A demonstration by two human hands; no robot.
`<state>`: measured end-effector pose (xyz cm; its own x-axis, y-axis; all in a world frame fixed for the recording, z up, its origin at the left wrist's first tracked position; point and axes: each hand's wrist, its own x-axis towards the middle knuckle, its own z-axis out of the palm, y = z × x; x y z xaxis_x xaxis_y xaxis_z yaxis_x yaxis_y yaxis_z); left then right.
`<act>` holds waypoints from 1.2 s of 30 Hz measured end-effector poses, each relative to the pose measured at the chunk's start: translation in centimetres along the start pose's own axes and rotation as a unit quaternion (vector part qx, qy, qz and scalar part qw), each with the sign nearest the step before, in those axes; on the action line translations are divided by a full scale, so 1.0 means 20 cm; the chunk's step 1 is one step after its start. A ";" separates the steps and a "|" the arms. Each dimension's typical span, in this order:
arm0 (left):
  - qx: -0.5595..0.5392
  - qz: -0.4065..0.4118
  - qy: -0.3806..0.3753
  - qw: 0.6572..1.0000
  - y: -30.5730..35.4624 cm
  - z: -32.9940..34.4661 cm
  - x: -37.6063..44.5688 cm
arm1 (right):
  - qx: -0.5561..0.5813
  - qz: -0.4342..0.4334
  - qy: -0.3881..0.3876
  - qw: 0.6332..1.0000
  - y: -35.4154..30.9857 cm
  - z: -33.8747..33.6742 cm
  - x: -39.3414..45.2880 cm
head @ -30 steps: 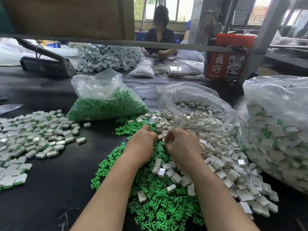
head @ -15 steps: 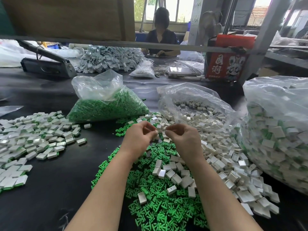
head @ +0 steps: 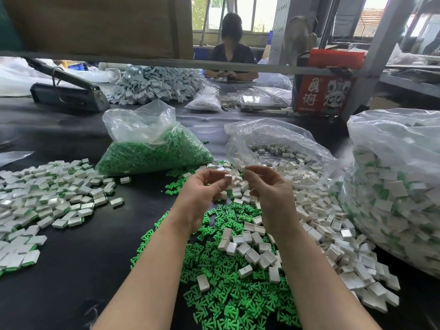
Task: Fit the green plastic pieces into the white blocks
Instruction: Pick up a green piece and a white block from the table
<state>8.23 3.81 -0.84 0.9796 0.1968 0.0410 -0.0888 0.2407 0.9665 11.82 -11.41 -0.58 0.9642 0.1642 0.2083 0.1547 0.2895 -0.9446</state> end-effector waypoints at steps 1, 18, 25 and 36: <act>0.005 -0.002 0.007 1.000 0.00 0.00 0.00 | 0.002 0.003 0.001 1.000 0.00 0.00 0.00; -0.179 -0.075 0.009 0.981 0.00 0.05 -0.01 | 0.012 -0.011 0.005 1.000 0.00 0.01 0.00; -0.127 -0.025 0.010 0.992 0.02 0.07 -0.02 | 0.003 -0.028 0.003 1.000 0.01 0.01 0.01; -0.073 0.016 0.028 0.997 0.00 0.07 -0.02 | -0.030 -0.059 0.000 0.998 0.01 0.01 0.01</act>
<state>8.06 2.45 -0.42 0.9645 0.2588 0.0522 -0.1485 0.3684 0.9177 11.95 -11.15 -0.62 0.9387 0.1331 0.3182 0.2787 0.2506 -0.9271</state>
